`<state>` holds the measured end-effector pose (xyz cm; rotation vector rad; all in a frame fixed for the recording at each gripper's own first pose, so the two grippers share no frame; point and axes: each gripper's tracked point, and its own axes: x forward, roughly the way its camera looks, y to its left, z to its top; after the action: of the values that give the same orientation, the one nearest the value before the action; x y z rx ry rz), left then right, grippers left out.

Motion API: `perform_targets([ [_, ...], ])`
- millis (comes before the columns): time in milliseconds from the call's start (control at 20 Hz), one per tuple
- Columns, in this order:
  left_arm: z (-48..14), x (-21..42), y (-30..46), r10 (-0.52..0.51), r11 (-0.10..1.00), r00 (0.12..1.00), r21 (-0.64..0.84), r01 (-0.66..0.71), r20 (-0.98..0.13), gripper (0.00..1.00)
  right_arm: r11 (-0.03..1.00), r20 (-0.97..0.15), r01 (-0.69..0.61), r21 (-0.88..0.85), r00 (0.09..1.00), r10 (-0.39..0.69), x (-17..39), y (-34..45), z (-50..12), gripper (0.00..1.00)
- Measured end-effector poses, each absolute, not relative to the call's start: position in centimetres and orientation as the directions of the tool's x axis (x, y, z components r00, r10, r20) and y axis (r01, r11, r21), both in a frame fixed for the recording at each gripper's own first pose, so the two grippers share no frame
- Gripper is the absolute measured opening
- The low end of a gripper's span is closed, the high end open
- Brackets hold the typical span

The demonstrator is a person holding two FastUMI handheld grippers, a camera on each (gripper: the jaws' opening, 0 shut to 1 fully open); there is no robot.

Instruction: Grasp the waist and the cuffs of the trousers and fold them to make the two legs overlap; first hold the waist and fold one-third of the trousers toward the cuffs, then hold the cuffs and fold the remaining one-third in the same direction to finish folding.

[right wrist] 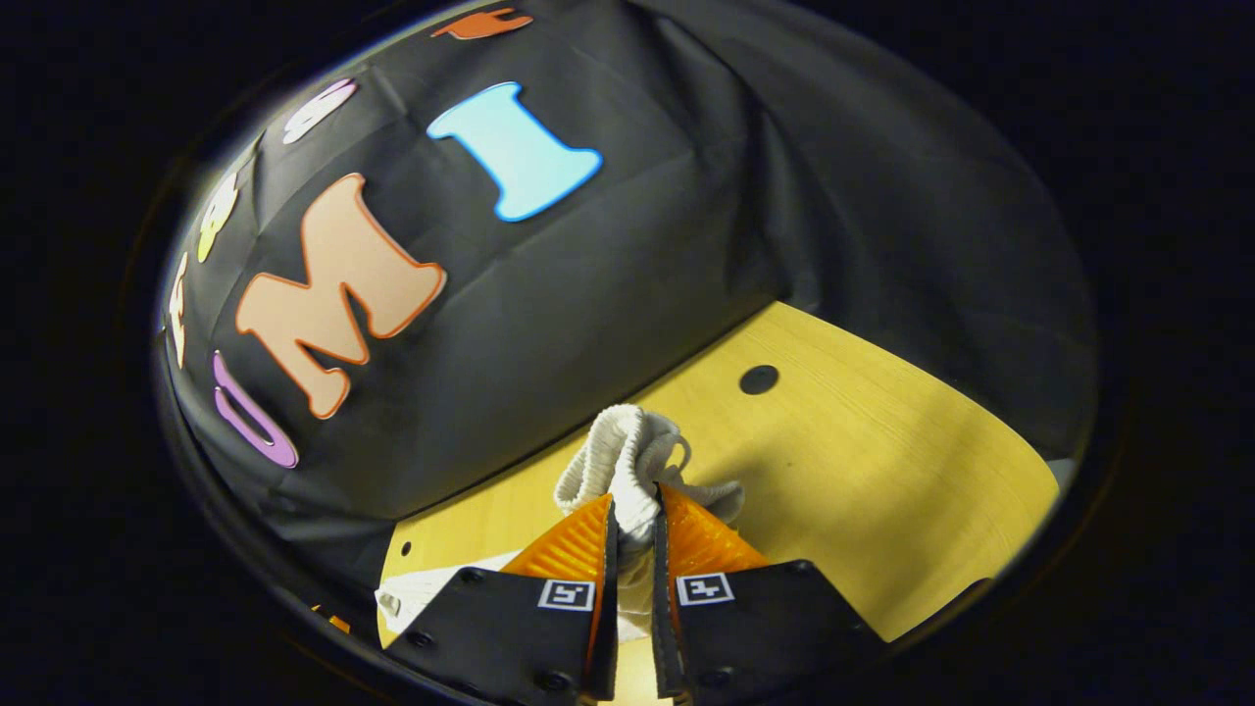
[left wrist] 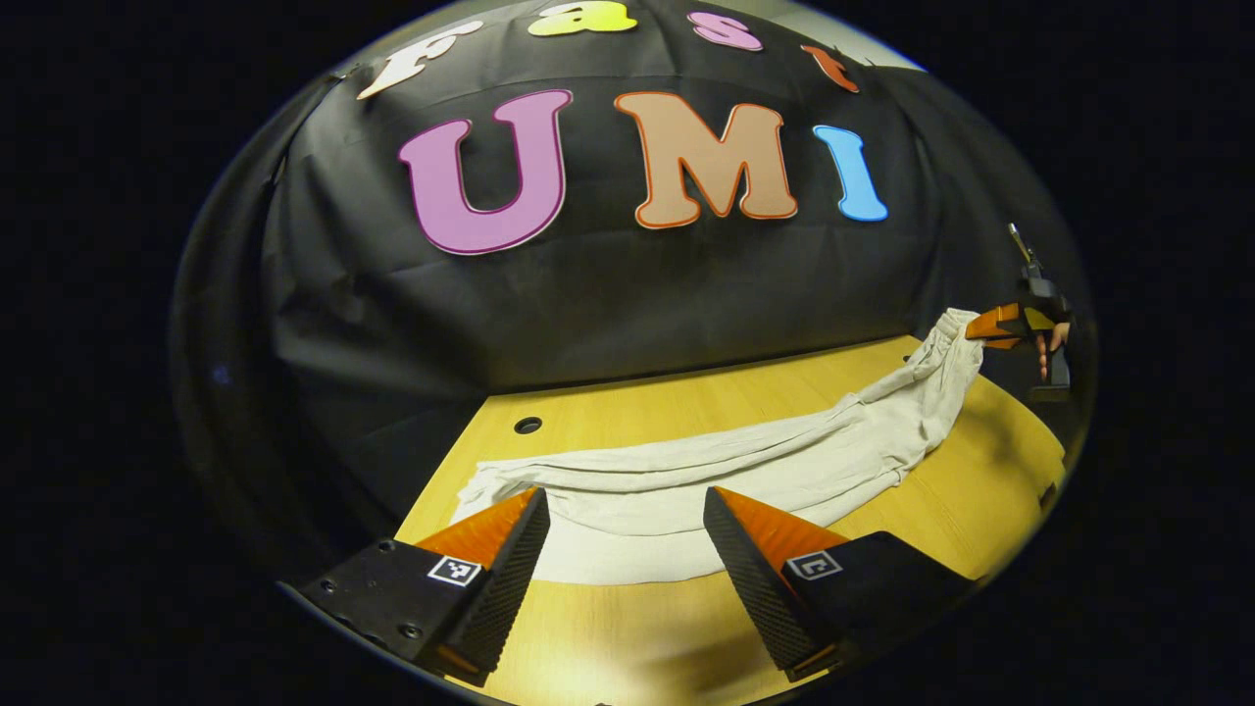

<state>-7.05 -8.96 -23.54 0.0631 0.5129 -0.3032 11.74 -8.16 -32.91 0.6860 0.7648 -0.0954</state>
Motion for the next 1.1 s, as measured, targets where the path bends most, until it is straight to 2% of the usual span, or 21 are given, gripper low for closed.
perform_targets([
  [450,-25.9,-7.5,-0.5,-0.202,0.978,0.833,-0.061,0.199,-0.514,0.96,0.802,-0.604,0.157,0.576,0.743,0.288,13.5,5.2,-27.4,0.16],
  [700,-26.8,-7.6,3.4,-0.181,0.982,0.829,-0.046,0.185,-0.529,0.97,0.782,-0.613,0.148,0.605,0.714,0.338,12.7,11.2,-28.1,0.16],
  [1100,-28.9,-6.7,5.9,-0.227,0.969,0.799,-0.048,0.242,-0.556,0.97,0.744,-0.645,0.143,0.653,0.619,0.447,8.5,19.9,-32.1,0.16],
])
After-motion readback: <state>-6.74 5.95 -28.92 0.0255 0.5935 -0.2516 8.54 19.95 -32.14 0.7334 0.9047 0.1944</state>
